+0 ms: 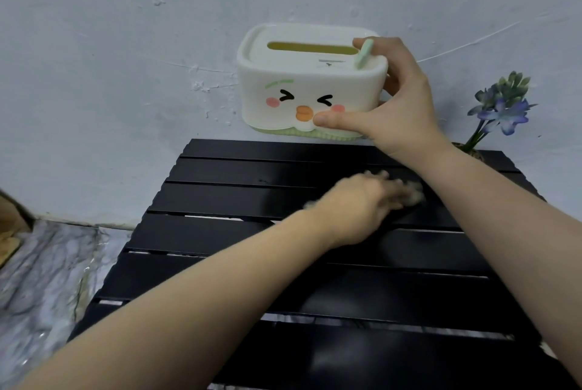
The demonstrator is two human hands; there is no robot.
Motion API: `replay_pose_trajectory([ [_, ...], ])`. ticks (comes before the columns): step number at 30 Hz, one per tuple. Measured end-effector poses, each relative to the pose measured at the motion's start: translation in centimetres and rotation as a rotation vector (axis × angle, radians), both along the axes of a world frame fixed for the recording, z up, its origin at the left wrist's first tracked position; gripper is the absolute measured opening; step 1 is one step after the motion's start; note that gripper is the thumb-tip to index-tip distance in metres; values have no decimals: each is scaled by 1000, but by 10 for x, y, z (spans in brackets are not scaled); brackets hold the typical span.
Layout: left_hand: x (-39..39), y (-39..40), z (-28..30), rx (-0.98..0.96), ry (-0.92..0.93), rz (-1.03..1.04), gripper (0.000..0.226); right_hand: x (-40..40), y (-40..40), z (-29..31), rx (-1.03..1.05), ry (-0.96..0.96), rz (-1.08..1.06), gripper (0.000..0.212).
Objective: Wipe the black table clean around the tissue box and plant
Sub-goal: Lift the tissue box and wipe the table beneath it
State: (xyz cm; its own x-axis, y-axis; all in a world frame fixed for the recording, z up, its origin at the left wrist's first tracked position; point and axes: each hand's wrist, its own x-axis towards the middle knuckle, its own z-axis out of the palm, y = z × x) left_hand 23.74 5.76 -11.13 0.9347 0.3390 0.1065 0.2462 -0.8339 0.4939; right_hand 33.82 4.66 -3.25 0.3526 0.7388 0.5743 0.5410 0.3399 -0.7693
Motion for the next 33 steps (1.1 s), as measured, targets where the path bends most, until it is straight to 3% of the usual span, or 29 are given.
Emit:
replay_pose_trajectory([
  [3, -14, -15, 9, -60, -11, -150, 40, 1, -3, 2, 3, -17, 8, 83],
  [7, -72, 29, 29, 50, -110, -58, 40, 5, -7, 3, 23, -40, 7, 84],
  [12, -160, 125, 24, 236, -95, 353, 39, 8, -10, 5, 40, -64, -5, 82],
  [17, -169, 125, -9, 56, -156, 611, 31, -5, -9, -1, 11, -17, 2, 83],
  [27, -157, -38, 2, -167, -152, 44, 32, -27, -7, -21, -97, -4, 29, 81],
  [29, -162, -56, 7, -271, -182, 28, 33, -32, -7, -30, -130, 10, 43, 82],
  [33, -192, -41, 28, -424, -250, 212, 33, -41, -6, -52, -179, 57, 48, 84],
])
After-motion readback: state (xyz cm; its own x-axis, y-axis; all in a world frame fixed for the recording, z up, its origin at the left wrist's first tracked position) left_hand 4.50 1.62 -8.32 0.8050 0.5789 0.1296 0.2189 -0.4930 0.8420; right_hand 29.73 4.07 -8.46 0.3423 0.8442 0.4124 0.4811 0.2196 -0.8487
